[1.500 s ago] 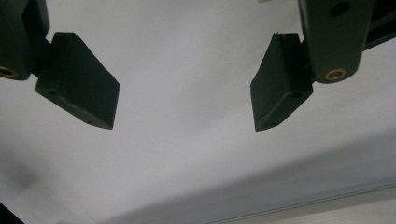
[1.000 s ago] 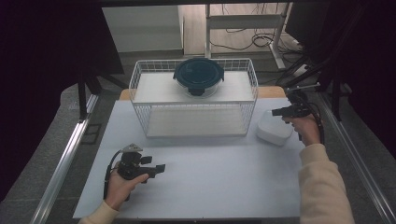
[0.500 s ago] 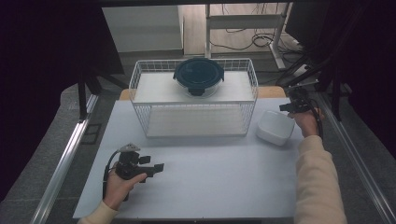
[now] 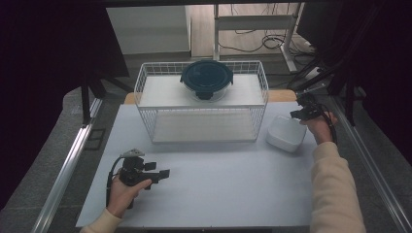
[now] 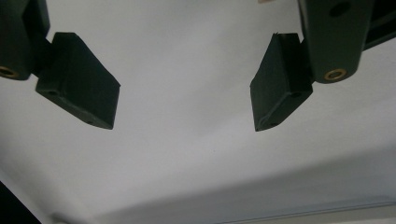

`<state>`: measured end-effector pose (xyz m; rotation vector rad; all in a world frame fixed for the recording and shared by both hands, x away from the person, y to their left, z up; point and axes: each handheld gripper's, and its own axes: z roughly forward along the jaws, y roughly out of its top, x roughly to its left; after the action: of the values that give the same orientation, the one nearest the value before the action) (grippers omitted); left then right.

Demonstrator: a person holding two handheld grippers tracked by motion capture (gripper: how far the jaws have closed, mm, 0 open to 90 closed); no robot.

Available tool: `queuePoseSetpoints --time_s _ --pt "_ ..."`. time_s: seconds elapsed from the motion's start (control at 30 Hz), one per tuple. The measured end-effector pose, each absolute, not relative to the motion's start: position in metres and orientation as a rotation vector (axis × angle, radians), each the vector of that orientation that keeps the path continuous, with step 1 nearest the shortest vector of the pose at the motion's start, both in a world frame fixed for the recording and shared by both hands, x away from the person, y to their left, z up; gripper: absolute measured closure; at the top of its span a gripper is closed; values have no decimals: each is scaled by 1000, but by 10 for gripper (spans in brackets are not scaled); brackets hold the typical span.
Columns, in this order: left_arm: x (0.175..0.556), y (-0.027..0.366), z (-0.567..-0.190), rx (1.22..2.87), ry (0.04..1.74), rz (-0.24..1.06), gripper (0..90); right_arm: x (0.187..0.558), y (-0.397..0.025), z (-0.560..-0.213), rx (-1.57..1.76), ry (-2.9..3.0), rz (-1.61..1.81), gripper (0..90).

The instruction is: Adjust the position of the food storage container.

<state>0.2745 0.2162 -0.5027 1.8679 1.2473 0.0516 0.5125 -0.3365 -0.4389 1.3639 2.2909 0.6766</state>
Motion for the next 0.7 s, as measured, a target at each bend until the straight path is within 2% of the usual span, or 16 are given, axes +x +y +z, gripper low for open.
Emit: queuePoseSetpoints --time_s 0.7 --pt "275 220 -502 1849 1243 21 235 483 -319 -437 1245 2425 667 894"
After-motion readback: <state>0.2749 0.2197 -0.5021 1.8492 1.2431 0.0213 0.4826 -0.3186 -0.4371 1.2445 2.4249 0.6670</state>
